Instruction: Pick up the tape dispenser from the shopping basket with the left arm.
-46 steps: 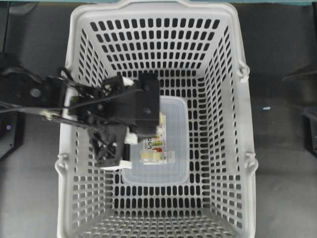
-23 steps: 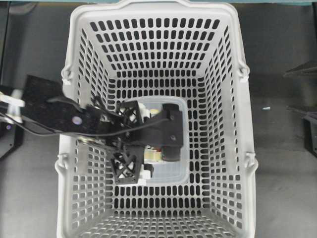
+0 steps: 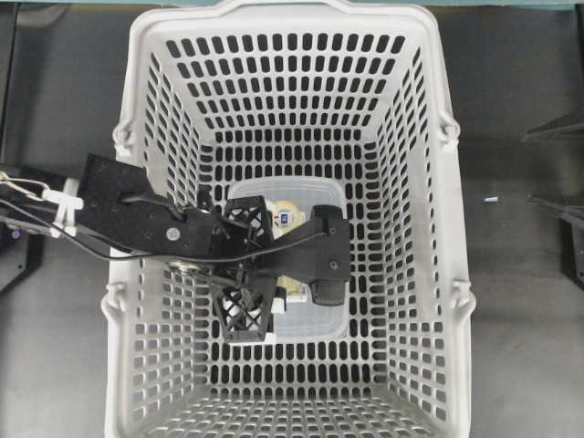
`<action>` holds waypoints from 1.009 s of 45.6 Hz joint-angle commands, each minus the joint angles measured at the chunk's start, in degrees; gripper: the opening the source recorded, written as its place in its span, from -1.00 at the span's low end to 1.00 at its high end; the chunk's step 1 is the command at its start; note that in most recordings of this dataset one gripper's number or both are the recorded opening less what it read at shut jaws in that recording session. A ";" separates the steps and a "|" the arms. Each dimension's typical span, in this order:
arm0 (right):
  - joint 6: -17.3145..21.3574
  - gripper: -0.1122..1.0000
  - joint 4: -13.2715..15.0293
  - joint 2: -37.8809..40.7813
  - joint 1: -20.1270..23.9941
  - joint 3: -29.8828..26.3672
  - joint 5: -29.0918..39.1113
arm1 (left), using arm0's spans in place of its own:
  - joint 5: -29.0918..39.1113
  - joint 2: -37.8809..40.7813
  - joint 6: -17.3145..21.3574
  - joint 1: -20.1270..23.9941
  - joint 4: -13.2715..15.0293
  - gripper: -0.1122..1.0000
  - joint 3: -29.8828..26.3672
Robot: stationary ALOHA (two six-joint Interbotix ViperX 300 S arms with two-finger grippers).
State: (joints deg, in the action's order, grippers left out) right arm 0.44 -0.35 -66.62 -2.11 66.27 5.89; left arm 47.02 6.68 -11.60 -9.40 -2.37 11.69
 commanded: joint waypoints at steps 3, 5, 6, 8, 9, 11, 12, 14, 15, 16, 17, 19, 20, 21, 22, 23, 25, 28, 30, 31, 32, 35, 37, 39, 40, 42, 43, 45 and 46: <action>0.09 0.59 -0.18 0.26 -0.09 -0.44 -0.44 | 3.52 -3.52 0.09 -0.35 -0.09 -0.27 -5.54; 0.09 0.59 -0.18 0.26 -0.09 -0.44 -0.44 | 5.80 -3.96 0.09 -0.35 -0.18 -0.27 -7.12; 0.09 0.59 -0.18 0.26 -0.09 -0.35 -0.44 | 7.91 -4.13 0.09 -0.35 -0.09 -0.27 -8.44; 0.09 0.59 -0.18 0.26 -0.09 -0.35 -0.53 | 11.07 -4.22 0.09 -0.26 -0.18 -0.27 -10.20; 0.09 0.59 -0.09 0.26 -0.09 -0.35 -0.53 | 12.66 -4.39 0.18 -0.26 -0.18 -0.27 -11.16; 0.09 0.59 -0.18 0.35 -0.09 -0.35 -0.53 | 15.91 -4.39 0.18 -0.26 -0.18 -0.27 -13.10; 0.09 0.59 -0.18 0.26 -0.09 -0.35 -0.62 | 18.46 -4.39 0.18 -0.26 -0.18 -0.27 -14.68; 0.09 0.59 -0.18 0.26 -0.09 -0.35 -0.70 | 21.45 -4.22 0.09 -0.18 -0.18 -0.27 -16.70; 0.09 0.59 -0.18 0.35 -0.09 -0.35 -0.79 | 22.68 -4.22 0.09 -0.18 -0.18 -0.27 -17.75; 0.09 0.59 -0.18 0.35 -0.09 -0.35 -0.79 | 23.91 -4.22 0.09 -0.18 -0.18 -0.27 -18.72; 0.09 0.59 -0.09 0.35 -0.09 -0.35 -0.88 | 25.49 -4.13 0.09 -0.18 -0.09 -0.27 -20.04; 0.09 0.59 -0.18 0.35 -0.09 -0.26 -1.05 | 26.98 -3.96 0.00 -0.26 -0.18 -0.27 -21.71; 0.09 0.59 -0.09 0.35 -0.09 -0.26 -1.05 | 27.77 -3.69 0.00 -0.26 -0.09 -0.27 -22.68; 0.09 0.59 -0.09 0.35 -0.09 -0.26 -1.14 | 28.13 -3.60 0.00 -0.26 -0.18 -0.27 -23.20; 0.09 0.59 -0.18 0.35 -0.09 -0.26 -1.14 | 28.39 -3.60 0.00 -0.26 -0.09 -0.27 -23.64; 0.09 0.59 -0.18 0.26 -0.09 -0.26 -1.23 | 28.56 -3.52 0.00 -0.26 -0.09 -0.27 -24.08; 0.09 0.59 -0.18 0.26 -0.09 -0.26 -1.32 | 28.65 -3.34 0.00 -0.26 -0.18 -0.27 -24.61; 0.09 0.59 -0.18 0.26 -0.09 -0.26 -1.32 | 28.65 -3.16 0.09 -0.18 -0.18 -0.27 -24.79; 0.09 0.59 -0.18 0.26 -0.09 -0.26 -1.32 | 28.65 -3.16 0.09 -0.26 -0.18 -0.27 -24.79; 0.09 0.59 -0.18 0.35 -0.09 -0.26 -1.32 | 28.65 -3.25 0.09 -0.26 -0.09 -0.27 -24.79; 0.09 0.59 -0.18 0.26 -0.09 -0.26 -1.32 | 28.65 -3.16 0.09 -0.26 -0.18 -0.27 -24.79; 0.09 0.59 -0.09 0.26 -0.09 -0.26 -1.32 | 28.65 -3.16 0.09 -0.26 -0.18 -0.27 -24.70; 0.09 0.59 -0.18 0.26 -0.09 -0.26 -1.32 | 28.65 -3.16 0.09 -0.26 -0.18 -0.27 -24.61; 0.09 0.59 -0.18 0.26 -0.09 -0.26 -1.32 | 28.65 -3.16 0.09 -0.26 -0.18 -0.27 -24.43; 0.09 0.59 -0.18 0.26 -0.09 -0.18 -1.32 | 28.65 -3.16 0.09 -0.26 -0.18 -0.27 -24.43; 0.09 0.59 -0.18 0.26 -0.09 -0.26 -1.41 | 28.65 -3.25 0.09 -0.18 -0.18 -0.27 -24.26; 0.09 0.59 -0.18 0.26 -0.09 -0.18 -1.32 | 28.65 -3.25 0.09 -0.26 -0.09 -0.27 -24.17; 0.09 0.59 -0.18 0.26 -0.09 -0.26 -1.32 | 28.65 -3.16 0.09 -0.26 -0.18 -0.27 -24.08; 0.09 0.59 -0.18 0.26 -0.09 -0.18 -1.41 | 28.65 -3.16 0.09 -0.26 -0.09 -0.27 -23.99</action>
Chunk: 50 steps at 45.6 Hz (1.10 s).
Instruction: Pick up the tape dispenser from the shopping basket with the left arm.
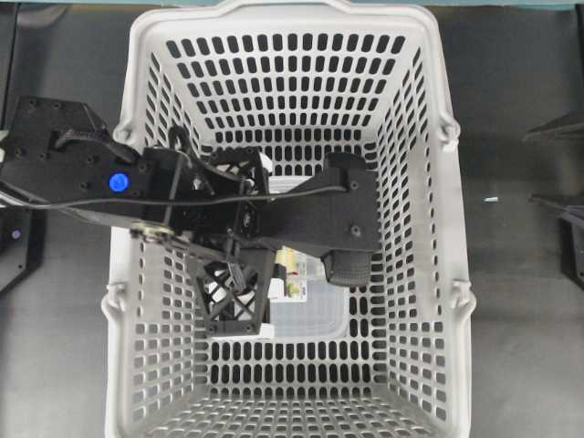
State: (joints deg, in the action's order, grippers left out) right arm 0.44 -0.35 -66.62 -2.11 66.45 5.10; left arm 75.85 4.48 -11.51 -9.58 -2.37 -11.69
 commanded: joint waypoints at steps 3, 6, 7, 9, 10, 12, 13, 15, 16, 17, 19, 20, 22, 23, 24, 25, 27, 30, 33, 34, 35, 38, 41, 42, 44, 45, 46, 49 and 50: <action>0.09 0.59 -0.18 0.26 -0.09 -0.44 -0.53 | -0.18 -0.97 0.00 -0.09 -0.18 -0.27 -0.44; 0.09 0.59 -0.09 0.26 -0.09 -0.35 -0.53 | -0.18 -1.05 0.00 0.00 -0.09 -0.27 -0.35; 0.09 0.59 -0.18 0.26 -0.09 -0.44 -0.53 | -0.18 -1.05 0.00 0.00 -0.18 -0.27 -0.26; 0.09 0.59 -0.18 0.26 -0.09 -0.44 -0.53 | -0.18 -1.05 0.00 0.00 -0.18 -0.27 -0.26; 0.09 0.59 -0.18 0.26 -0.09 -0.35 -0.53 | -0.18 -1.05 0.00 0.00 -0.18 -0.27 -0.26; 0.09 0.59 -0.18 0.26 -0.09 -0.44 -0.53 | -0.18 -1.05 0.00 0.00 -0.18 -0.27 -0.26; 0.09 0.59 -0.18 0.26 -0.09 -0.35 -0.53 | -0.18 -1.05 0.00 -0.09 -0.18 -0.27 -0.26; 0.09 0.59 -0.09 0.26 -0.09 -0.35 -0.53 | -0.18 -1.05 0.00 0.00 -0.09 -0.27 -0.26; 0.09 0.59 -0.18 0.26 -0.09 -0.35 -0.53 | -0.18 -0.97 0.00 -0.09 -0.09 -0.27 -0.26; 0.09 0.59 -0.18 0.26 -0.09 -0.35 -0.53 | -0.18 -0.97 0.00 0.00 -0.09 -0.27 -0.26; 0.09 0.59 -0.18 0.26 -0.09 -0.35 -0.53 | -0.18 -0.97 0.00 0.00 -0.18 -0.27 -0.26; 0.09 0.59 -0.18 0.26 -0.09 -0.35 -0.53 | -0.18 -0.97 0.00 0.00 -0.18 -0.27 -0.26; 0.09 0.59 -0.18 0.26 -0.09 -0.26 -0.53 | -0.18 -0.97 0.00 -0.09 -0.09 -0.27 -0.26; 0.09 0.59 -0.09 0.26 -0.09 -0.26 -0.53 | -0.18 -0.97 0.00 0.00 -0.09 -0.27 -0.26; 0.09 0.59 -0.18 0.26 -0.09 -0.18 -0.53 | -0.18 -0.97 0.00 0.00 -0.09 -0.27 -0.26; 0.09 0.59 -0.18 0.26 -0.09 -0.26 -0.53 | -0.18 -0.97 0.00 0.00 -0.18 -0.27 -0.26; 0.09 0.59 -0.18 0.26 -0.09 -0.18 -0.53 | -0.18 -0.97 0.00 -0.09 -0.18 -0.27 -0.18; 0.18 0.59 -0.18 0.26 -0.09 -0.09 -0.44 | -0.18 -0.97 0.00 0.00 -0.09 -0.27 -0.09; 0.09 0.59 -0.18 0.35 -0.09 -0.09 -0.35 | -0.18 -0.97 0.00 -0.09 -0.18 -0.27 0.09; 0.18 0.59 -0.18 0.26 -0.09 -0.09 -0.35 | -0.18 -0.97 0.00 -0.09 -0.18 -0.27 0.18; 0.09 0.59 -0.18 0.26 -0.09 -0.09 -0.35 | -0.18 -0.97 0.00 0.00 -0.18 -0.27 0.18; 0.09 0.59 -0.09 0.26 -0.09 0.00 -0.35 | -0.18 -1.05 0.00 -0.09 -0.09 -0.27 0.26; 0.09 0.59 -0.18 0.26 -0.09 0.09 -0.44 | -0.18 -1.05 0.00 -0.09 -0.18 -0.27 0.35; 0.18 0.59 -0.18 0.26 -0.09 0.09 -0.44 | -0.18 -1.05 0.00 -0.09 -0.18 -0.27 0.35; 0.18 0.59 -0.18 0.26 -0.09 0.09 -0.44 | -0.18 -1.05 0.00 -0.09 -0.18 -0.27 0.35; 0.18 0.59 -0.18 0.26 -0.09 0.09 -0.44 | -0.18 -0.97 0.00 -0.09 -0.09 -0.27 0.35; 0.18 0.59 -0.18 0.26 0.00 0.09 -0.35 | -0.18 -0.97 0.00 -0.09 -0.18 -0.27 0.35; 0.18 0.59 -0.18 0.26 -0.09 0.09 -0.35 | -0.26 -0.97 0.00 0.00 -0.18 -0.27 0.35; 0.09 0.59 -0.18 0.26 -0.09 0.18 -0.35 | -0.35 -0.97 0.00 0.00 -0.18 -0.27 0.35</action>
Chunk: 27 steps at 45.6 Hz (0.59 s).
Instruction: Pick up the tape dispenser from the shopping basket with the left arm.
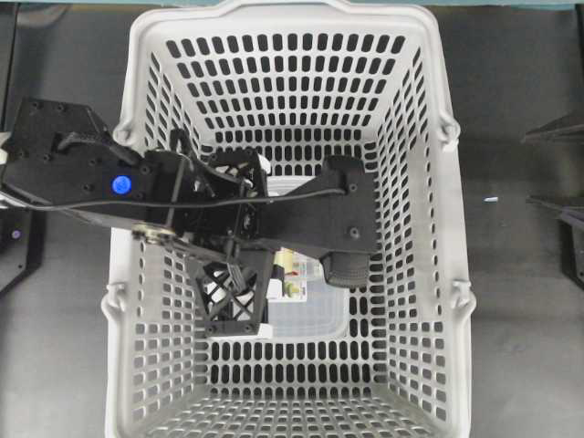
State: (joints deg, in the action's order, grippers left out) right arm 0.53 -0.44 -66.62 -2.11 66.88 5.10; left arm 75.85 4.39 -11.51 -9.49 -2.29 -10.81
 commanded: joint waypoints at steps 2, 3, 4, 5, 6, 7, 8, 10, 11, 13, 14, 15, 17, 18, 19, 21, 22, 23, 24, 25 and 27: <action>0.00 0.59 -0.09 0.26 -0.09 -0.35 -0.35 | -0.35 -0.88 0.09 -0.18 -0.18 -0.27 -0.53; 0.00 0.59 -0.09 0.26 -0.09 -0.26 -0.26 | -0.35 -0.88 0.09 -0.18 -0.26 -0.27 -0.53; 0.00 0.59 -0.09 0.26 -0.09 -0.26 -0.26 | -0.35 -0.88 0.00 -0.09 -0.26 -0.27 -0.53; 0.00 0.59 0.00 0.26 -0.09 -0.18 -0.26 | -0.35 -0.88 0.09 -0.09 -0.18 -0.27 -0.53; 0.00 0.59 -0.09 0.26 -0.09 -0.18 -0.26 | -0.26 -0.88 0.00 -0.09 -0.18 -0.27 -0.53; 0.00 0.59 -0.09 0.26 -0.09 -0.09 -0.26 | -0.35 -0.88 0.00 -0.18 -0.26 -0.27 -0.53; 0.00 0.59 -0.09 0.26 -0.09 -0.09 -0.26 | -0.35 -0.88 0.00 -0.09 -0.26 -0.27 -0.53; 0.00 0.59 -0.09 0.26 -0.09 0.00 -0.26 | -0.35 -0.88 0.00 -0.18 -0.18 -0.27 -0.53; 0.00 0.59 -0.09 0.26 -0.09 0.09 -0.26 | -0.35 -0.88 0.00 -0.09 -0.26 -0.27 -0.53; 0.00 0.59 -0.09 0.26 -0.09 0.09 -0.26 | -0.35 -0.79 0.00 -0.18 -0.26 -0.27 -0.53; 0.00 0.59 -0.09 0.26 -0.09 0.09 -0.35 | -0.35 -0.88 0.00 -0.09 -0.18 -0.27 -0.53; 0.00 0.59 -0.09 0.26 -0.09 0.09 -0.35 | -0.35 -0.88 0.00 -0.09 -0.26 -0.27 -0.53; 0.00 0.59 -0.09 0.35 -0.09 0.09 -0.35 | -0.35 -0.79 0.00 -0.18 -0.18 -0.27 -0.53; 0.00 0.59 -0.09 0.26 -0.09 0.09 -0.35 | -0.35 -0.79 0.00 -0.18 -0.26 -0.27 -0.53; 0.00 0.59 -0.09 0.26 -0.09 0.18 -0.26 | -0.35 -0.79 0.00 -0.18 -0.18 -0.27 -0.53; 0.00 0.59 -0.09 0.26 -0.09 0.18 -0.26 | -0.35 -0.79 0.00 -0.09 -0.26 -0.27 -0.53; 0.00 0.59 -0.09 0.26 -0.09 0.18 -0.26 | -0.35 -0.79 0.00 -0.18 -0.26 -0.27 -0.53; 0.00 0.59 -0.09 0.26 -0.09 0.26 -0.26 | -0.35 -0.79 0.00 -0.09 -0.18 -0.27 -0.53; 0.00 0.59 -0.09 0.26 -0.09 0.26 -0.26 | -0.35 -0.79 0.00 -0.09 -0.26 -0.27 -0.53; 0.00 0.59 0.00 0.26 -0.09 0.26 -0.26 | -0.35 -0.79 0.00 -0.09 -0.26 -0.27 -0.53; 0.00 0.59 -0.09 0.26 -0.09 0.35 -0.26 | -0.35 -0.79 0.00 -0.09 -0.26 -0.27 -0.53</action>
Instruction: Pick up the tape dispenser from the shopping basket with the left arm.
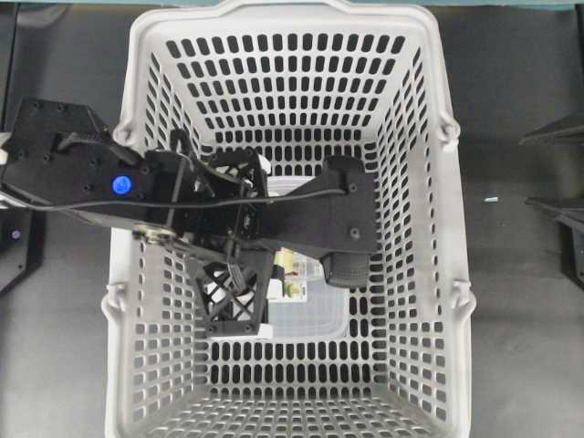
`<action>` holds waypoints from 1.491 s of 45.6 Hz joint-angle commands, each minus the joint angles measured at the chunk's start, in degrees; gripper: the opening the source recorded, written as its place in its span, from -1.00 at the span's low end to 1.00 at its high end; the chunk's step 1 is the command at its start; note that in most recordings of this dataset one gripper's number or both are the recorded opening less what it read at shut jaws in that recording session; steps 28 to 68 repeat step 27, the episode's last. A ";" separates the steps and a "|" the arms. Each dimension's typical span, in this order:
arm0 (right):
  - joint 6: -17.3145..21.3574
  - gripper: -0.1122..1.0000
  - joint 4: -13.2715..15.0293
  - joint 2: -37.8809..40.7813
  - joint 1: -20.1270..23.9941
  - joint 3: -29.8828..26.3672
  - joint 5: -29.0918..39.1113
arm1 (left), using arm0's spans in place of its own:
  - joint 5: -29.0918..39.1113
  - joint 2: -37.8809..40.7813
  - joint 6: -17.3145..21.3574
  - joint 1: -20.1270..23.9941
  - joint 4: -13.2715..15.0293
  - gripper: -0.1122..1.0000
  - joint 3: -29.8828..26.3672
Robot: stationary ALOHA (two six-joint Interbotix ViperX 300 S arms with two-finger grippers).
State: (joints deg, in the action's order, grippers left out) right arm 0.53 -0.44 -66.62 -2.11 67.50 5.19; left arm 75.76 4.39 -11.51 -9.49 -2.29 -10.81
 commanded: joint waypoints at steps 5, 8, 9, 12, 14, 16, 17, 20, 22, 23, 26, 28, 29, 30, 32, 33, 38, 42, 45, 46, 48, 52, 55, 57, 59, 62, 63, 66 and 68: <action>0.00 0.59 -0.09 0.26 -0.09 -0.18 -0.35 | -0.26 -0.79 0.00 -0.09 -0.26 -0.27 -0.44; 0.00 0.59 -0.09 0.26 0.00 -0.26 -0.44 | -0.26 -0.70 0.00 -0.18 -0.18 -0.27 -0.53; 0.00 0.59 -0.09 0.26 -0.09 -0.18 -0.44 | -0.26 -0.79 0.00 -0.18 -0.26 -0.27 -0.53; 0.00 0.59 -0.09 0.26 -0.09 -0.09 -0.53 | -0.26 -0.70 0.00 -0.18 -0.26 -0.27 -0.44; 0.00 0.59 -0.09 0.26 -0.09 0.00 -0.62 | -0.26 -0.70 0.00 -0.18 -0.26 -0.27 -0.53; 0.00 0.59 -0.09 0.26 -0.09 0.00 -0.62 | -0.26 -0.70 0.00 -0.18 -0.26 -0.27 -0.53; 0.00 0.59 -0.09 0.26 -0.09 0.00 -0.62 | -0.26 -0.70 0.00 -0.09 -0.26 -0.27 -0.53; 0.00 0.59 -0.09 0.26 -0.09 0.09 -0.62 | -0.26 -0.70 0.00 -0.18 -0.26 -0.27 -0.53; 0.00 0.59 -0.09 0.26 -0.09 0.00 -0.62 | -0.26 -0.70 0.00 -0.18 -0.18 -0.27 -0.53; 0.00 0.59 -0.09 0.26 -0.09 0.09 -0.62 | -0.26 -0.62 0.00 -0.09 -0.26 -0.27 -0.53; 0.00 0.59 -0.09 0.26 -0.09 0.09 -0.62 | -0.26 -0.62 0.00 -0.18 -0.18 -0.27 -0.53; 0.00 0.59 -0.09 0.26 -0.09 0.09 -0.62 | -0.26 -0.62 0.00 -0.18 -0.26 -0.27 -0.53; 0.00 0.59 -0.09 0.26 -0.09 0.09 -0.62 | -0.26 -0.62 0.00 -0.18 -0.26 -0.27 -0.53; 0.00 0.59 -0.09 0.26 -0.09 0.09 -0.62 | -0.26 -0.62 0.00 -0.18 -0.26 -0.27 -0.53; 0.00 0.59 -0.09 0.26 -0.09 0.09 -0.62 | -0.26 -0.62 0.00 -0.18 -0.26 -0.27 -0.53; 0.00 0.59 -0.09 0.26 -0.09 0.09 -0.62 | -0.26 -0.62 0.00 -0.18 -0.26 -0.27 -0.53; 0.00 0.59 -0.09 0.26 -0.09 0.09 -0.62 | -0.26 -0.62 0.00 -0.18 -0.26 -0.27 -0.53; 0.00 0.59 -0.09 0.26 -0.09 0.09 -0.62 | -0.26 -0.62 0.00 -0.18 -0.26 -0.27 -0.53; 0.00 0.59 -0.09 0.26 -0.09 0.09 -0.62 | -0.26 -0.62 0.00 -0.18 -0.26 -0.27 -0.53; 0.00 0.59 -0.09 0.26 -0.09 0.09 -0.62 | -0.26 -0.62 0.00 -0.18 -0.26 -0.27 -0.53; 0.00 0.59 -0.09 0.26 -0.09 0.09 -0.62 | -0.26 -0.62 0.00 -0.18 -0.26 -0.27 -0.53; 0.00 0.59 -0.09 0.26 -0.09 0.09 -0.62 | -0.26 -0.62 0.00 -0.18 -0.26 -0.27 -0.53; 0.00 0.59 -0.09 0.26 -0.09 0.09 -0.62 | -0.26 -0.62 0.00 -0.18 -0.26 -0.27 -0.53; 0.00 0.59 -0.09 0.26 -0.09 0.09 -0.62 | -0.26 -0.62 0.00 -0.18 -0.26 -0.27 -0.53; 0.00 0.59 -0.09 0.26 -0.09 0.09 -0.62 | -0.26 -0.62 0.00 -0.18 -0.26 -0.27 -0.53; 0.00 0.59 -0.09 0.26 -0.09 0.09 -0.62 | -0.26 -0.62 0.00 -0.18 -0.26 -0.27 -0.53; 0.00 0.59 -0.09 0.26 -0.09 0.09 -0.62 | -0.26 -0.62 0.00 -0.18 -0.26 -0.27 -0.53; 0.00 0.59 -0.09 0.26 -0.09 0.09 -0.62 | -0.26 -0.62 0.00 -0.18 -0.26 -0.27 -0.53; 0.00 0.59 -0.09 0.26 -0.09 0.09 -0.62 | -0.26 -0.62 0.00 -0.18 -0.26 -0.27 -0.53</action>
